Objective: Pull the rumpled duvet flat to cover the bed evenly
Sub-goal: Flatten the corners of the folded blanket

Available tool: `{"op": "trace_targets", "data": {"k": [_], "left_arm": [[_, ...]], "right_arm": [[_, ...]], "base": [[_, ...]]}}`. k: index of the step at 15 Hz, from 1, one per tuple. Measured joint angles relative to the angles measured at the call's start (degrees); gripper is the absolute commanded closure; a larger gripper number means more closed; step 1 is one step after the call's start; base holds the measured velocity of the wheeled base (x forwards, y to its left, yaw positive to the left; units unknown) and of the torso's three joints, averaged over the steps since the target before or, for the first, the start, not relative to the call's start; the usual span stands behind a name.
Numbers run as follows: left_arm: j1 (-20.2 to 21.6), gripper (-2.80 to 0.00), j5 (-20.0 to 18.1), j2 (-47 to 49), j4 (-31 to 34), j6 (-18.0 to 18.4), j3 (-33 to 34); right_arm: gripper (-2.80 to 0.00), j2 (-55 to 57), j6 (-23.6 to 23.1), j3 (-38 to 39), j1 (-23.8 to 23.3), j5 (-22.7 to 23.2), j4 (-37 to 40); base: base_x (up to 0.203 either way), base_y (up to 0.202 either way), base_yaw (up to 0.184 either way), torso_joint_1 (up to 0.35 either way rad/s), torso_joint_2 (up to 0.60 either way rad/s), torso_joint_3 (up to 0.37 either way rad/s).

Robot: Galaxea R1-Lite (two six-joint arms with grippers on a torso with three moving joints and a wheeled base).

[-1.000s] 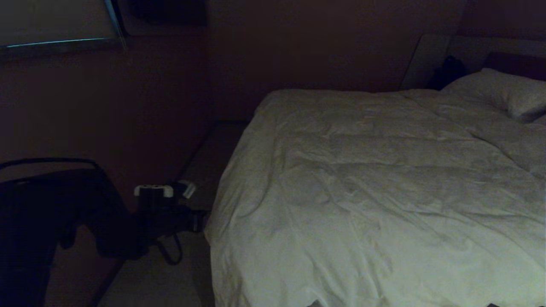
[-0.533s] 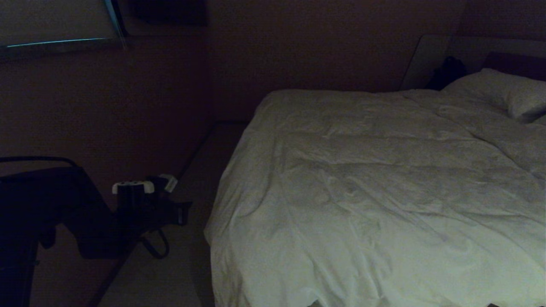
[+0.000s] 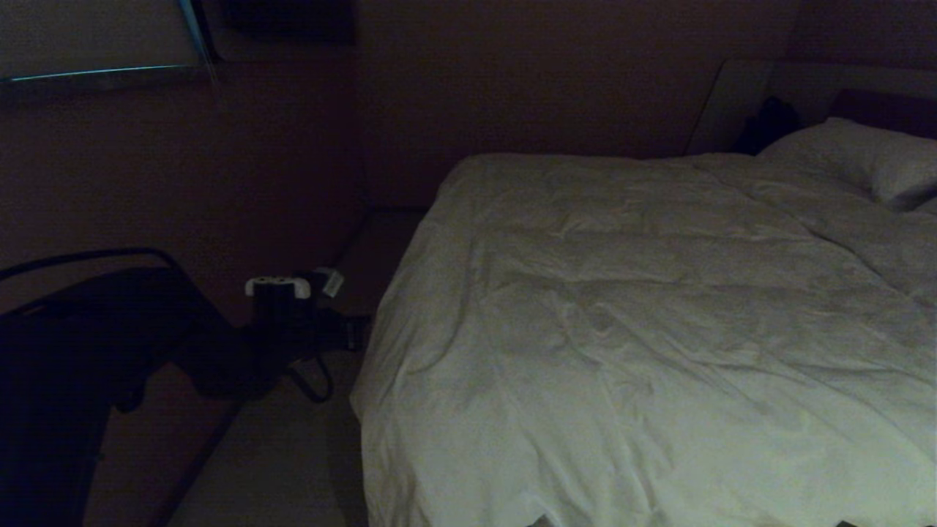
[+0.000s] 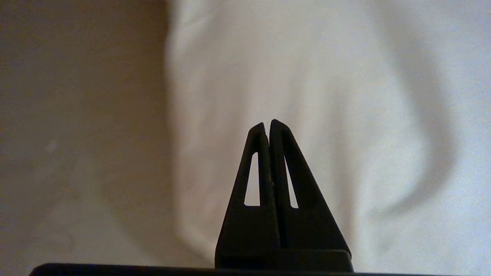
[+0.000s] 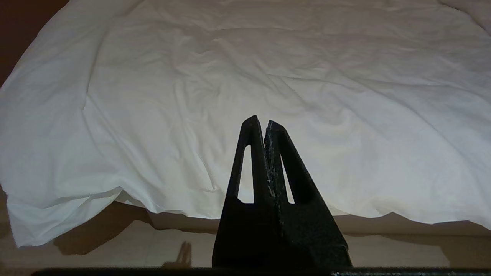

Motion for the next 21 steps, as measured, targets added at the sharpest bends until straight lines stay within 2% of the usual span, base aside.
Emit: {"op": "trace_targets", "data": {"k": [3,7,9,12,16,17,21], "left_arm": [[-0.6,0.00,0.5,2.3,2.8,0.9,-3.4],[1.3,0.00,0.3,3.0,4.4,1.0,-3.0],[3.7,0.00,-1.1,1.1,4.4,0.3,0.2],[12.1,0.00,-4.3,-2.9,4.6,-0.5,5.6],[18.1,0.00,-5.0,-4.9,4.7,-1.4,8.4],[18.9,0.00,-5.1,-5.1,4.8,-1.7,8.6],[19.2,0.00,-9.8,-6.0,5.1,-6.9,7.7]], "right_arm": [[0.00,0.0,0.0,0.0,0.0,0.0,0.0],[0.00,0.0,0.0,0.0,0.0,0.0,0.0],[0.00,0.0,0.0,0.0,0.0,0.0,0.0],[0.00,0.0,0.0,0.0,0.0,0.0,0.0],[0.00,0.0,0.0,0.0,0.0,0.0,0.0],[0.00,0.0,0.0,0.0,0.0,0.0,0.0],[0.00,0.0,0.0,0.0,0.0,0.0,0.0]], "base": [[0.000,0.000,0.000,0.000,0.00,0.000],[0.000,0.000,0.000,0.000,0.00,0.000],[0.000,0.000,0.000,0.000,0.00,0.000],[0.000,0.000,0.000,0.000,0.00,0.000],[0.000,0.000,0.000,0.000,0.00,0.000],[0.000,0.000,0.000,0.000,0.00,0.000],[0.000,0.000,0.000,0.000,0.00,0.000]]}}
